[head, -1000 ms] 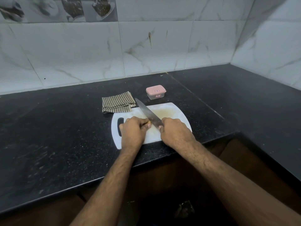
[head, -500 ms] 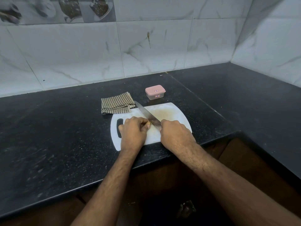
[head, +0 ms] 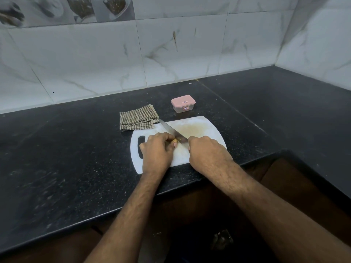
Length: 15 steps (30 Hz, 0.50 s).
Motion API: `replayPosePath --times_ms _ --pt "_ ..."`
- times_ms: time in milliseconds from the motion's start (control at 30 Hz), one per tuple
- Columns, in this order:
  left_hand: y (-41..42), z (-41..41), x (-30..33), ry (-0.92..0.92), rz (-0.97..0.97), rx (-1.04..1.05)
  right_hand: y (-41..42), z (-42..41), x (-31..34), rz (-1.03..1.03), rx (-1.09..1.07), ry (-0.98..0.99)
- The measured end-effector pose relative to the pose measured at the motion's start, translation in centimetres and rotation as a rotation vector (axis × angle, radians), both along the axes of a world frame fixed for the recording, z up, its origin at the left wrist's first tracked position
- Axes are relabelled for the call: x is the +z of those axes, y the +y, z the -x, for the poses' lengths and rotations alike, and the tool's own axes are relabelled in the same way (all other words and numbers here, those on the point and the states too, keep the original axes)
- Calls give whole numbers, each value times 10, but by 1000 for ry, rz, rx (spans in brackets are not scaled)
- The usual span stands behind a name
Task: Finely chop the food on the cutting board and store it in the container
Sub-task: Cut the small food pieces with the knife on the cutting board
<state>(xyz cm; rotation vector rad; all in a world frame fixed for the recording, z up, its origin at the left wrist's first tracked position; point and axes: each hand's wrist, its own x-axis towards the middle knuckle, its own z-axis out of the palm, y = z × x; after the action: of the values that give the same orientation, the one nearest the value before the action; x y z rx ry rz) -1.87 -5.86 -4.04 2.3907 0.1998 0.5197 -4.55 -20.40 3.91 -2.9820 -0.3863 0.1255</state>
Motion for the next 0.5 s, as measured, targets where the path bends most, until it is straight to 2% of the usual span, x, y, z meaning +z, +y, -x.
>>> replayPosePath --times_ms 267,500 --pt "0 1 1 4 -18 0 0 2 14 46 0 48" --pt "1 0 0 -22 65 -15 5 2 23 78 -29 125"
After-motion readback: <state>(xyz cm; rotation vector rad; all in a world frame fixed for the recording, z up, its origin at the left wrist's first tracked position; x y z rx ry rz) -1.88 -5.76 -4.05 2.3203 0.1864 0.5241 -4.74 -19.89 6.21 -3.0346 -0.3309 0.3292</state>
